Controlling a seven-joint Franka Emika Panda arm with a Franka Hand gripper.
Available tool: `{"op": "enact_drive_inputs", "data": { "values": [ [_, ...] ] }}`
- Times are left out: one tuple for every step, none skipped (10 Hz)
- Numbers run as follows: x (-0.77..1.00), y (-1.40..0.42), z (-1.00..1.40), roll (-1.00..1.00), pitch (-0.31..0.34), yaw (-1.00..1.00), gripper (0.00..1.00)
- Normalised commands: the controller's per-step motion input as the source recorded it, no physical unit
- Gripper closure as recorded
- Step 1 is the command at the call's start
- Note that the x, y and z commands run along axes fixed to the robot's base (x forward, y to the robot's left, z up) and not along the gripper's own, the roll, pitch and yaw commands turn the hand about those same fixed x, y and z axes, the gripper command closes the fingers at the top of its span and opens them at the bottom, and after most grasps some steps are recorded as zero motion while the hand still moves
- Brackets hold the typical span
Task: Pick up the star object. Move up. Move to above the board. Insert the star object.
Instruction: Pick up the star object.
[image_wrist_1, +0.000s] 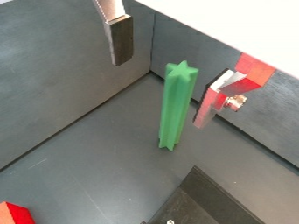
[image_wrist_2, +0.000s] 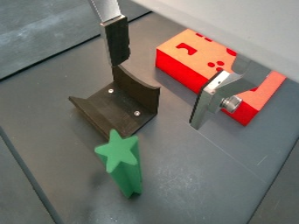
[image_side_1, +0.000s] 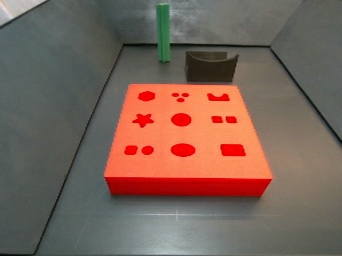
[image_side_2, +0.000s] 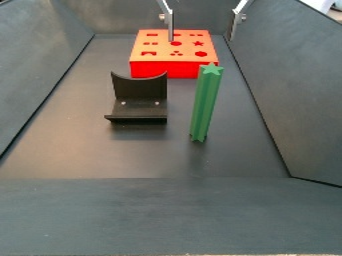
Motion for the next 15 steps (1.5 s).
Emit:
{"op": "enact_drive_inputs", "data": {
  "values": [
    [0.0,0.52,-0.1,-0.25,0.0,0.09,0.0],
    [0.0,0.69,-0.18,-0.3,0.0,0.11,0.0],
    [0.0,0.52,-0.37,-0.1,0.0,0.09,0.0],
    [0.05,0.18,-0.3,0.0,0.007,0.05,0.0],
    [0.04,0.21,-0.28,0.01,0.0,0.0,0.0],
    [0.04,0.21,-0.27,0.01,0.0,0.01,0.0],
    [0.0,0.0,-0.14,0.07,-0.006,0.0,0.0],
    [0.0,0.1,-0.3,0.06,-0.043,0.0,0.0],
    [0.0,0.0,-0.5,0.17,-0.023,0.0,0.0],
    [0.0,-0.05,-0.57,0.26,-0.034,0.0,0.0],
    [0.0,0.0,-0.5,0.21,-0.074,0.0,0.0],
    [0.0,0.0,-0.21,0.11,-0.067,0.0,0.0],
    [0.0,0.03,0.0,-0.01,0.0,0.0,0.0],
    [0.0,0.0,0.0,0.02,0.0,0.0,0.0],
    [0.0,0.0,0.0,0.0,0.0,0.0,1.0]
  ]
}}
